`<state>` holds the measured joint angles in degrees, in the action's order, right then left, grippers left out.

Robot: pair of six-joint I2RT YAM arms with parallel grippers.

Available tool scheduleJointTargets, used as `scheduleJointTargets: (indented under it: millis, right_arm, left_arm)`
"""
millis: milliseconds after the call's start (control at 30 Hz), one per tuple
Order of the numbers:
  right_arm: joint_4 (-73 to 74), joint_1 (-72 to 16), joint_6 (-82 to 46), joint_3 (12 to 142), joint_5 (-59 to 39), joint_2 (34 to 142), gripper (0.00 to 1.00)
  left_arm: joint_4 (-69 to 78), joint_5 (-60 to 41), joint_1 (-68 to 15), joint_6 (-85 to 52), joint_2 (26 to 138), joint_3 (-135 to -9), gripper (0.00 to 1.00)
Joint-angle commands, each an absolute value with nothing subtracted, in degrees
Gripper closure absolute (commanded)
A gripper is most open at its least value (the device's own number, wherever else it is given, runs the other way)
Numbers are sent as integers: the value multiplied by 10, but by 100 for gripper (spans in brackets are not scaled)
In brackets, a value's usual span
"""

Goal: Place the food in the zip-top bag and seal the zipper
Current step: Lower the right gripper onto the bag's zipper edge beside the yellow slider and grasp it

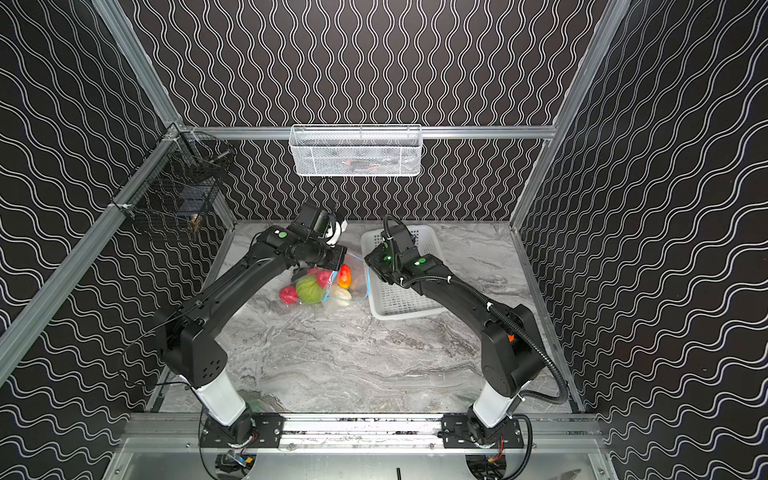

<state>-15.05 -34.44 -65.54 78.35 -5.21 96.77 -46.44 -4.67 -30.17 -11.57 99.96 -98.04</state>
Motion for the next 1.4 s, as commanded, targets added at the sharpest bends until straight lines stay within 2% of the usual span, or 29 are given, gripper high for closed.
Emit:
scheduleJointTargets:
  millis: [0,133,433,533,1033,1200,1367]
  right_arm:
    - [-147,-345,-667,788,-45,971,58]
    - [-149,-343,-664,796,-40,982,58]
    - [-144,-342,-652,823,-41,1004,79]
    - [-148,-342,-650,829,-35,1006,81]
    - [-166,-340,-638,842,-18,1012,74]
    - [-164,-340,-640,836,-23,1012,63]
    - [-146,-340,-648,815,-23,1003,63]
  left_arm:
    - [-464,-44,-305,-109,1001,-988,100]
    - [-464,-38,-308,-105,999,-988,100]
    - [-463,-39,-310,-104,994,-985,100]
    - [-462,-40,-310,-105,993,-985,100]
    - [-461,-39,-310,-104,986,-981,100]
    - [-461,-36,-309,-103,985,-980,100]
    - [-461,-38,-310,-104,985,-980,100]
